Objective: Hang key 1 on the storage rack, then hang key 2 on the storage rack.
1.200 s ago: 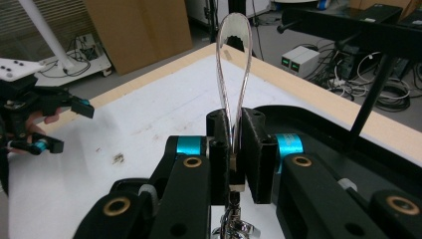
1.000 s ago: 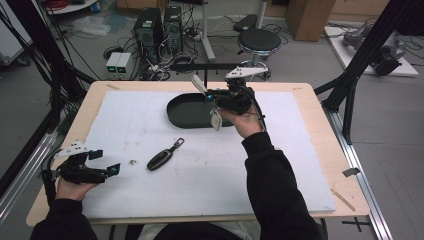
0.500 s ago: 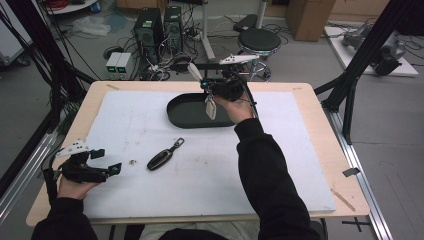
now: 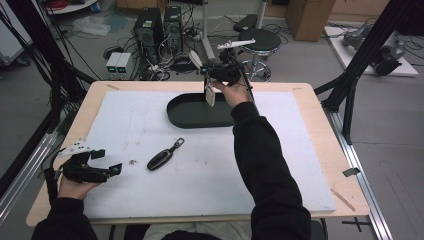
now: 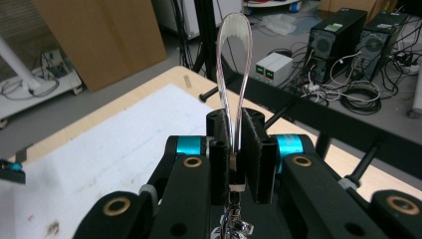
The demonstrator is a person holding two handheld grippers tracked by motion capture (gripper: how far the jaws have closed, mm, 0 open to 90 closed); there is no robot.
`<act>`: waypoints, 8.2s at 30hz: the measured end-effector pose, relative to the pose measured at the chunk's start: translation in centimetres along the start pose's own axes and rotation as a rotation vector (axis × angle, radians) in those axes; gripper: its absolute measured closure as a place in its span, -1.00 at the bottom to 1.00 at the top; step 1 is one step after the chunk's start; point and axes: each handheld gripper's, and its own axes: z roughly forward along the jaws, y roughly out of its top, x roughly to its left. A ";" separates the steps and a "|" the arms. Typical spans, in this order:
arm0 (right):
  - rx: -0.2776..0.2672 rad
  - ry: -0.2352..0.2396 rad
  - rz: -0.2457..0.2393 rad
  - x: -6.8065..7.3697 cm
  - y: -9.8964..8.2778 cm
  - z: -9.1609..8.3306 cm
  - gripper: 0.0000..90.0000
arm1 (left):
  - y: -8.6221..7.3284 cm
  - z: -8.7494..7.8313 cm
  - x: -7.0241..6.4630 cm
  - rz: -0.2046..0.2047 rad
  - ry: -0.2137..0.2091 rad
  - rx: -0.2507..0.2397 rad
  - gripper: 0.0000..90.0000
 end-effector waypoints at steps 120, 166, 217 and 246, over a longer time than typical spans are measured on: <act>0.076 -0.117 -0.095 -3.0 -8.3 -9.5 -0.98 | -0.1 0.9 0.3 0.016 0.015 0.059 -0.93; 0.046 -0.129 -0.064 -1.8 -18.4 -14.7 -0.98 | -0.1 0.9 0.2 0.008 0.010 0.062 -0.93; 0.160 -0.120 -0.039 -1.2 -26.4 -17.4 -0.99 | 1.0 1.3 -0.6 0.012 -0.014 0.054 -0.93; 0.204 -0.133 -0.058 -0.8 -27.2 -17.7 -0.98 | 7.2 7.6 -4.5 0.143 -0.075 0.225 -0.93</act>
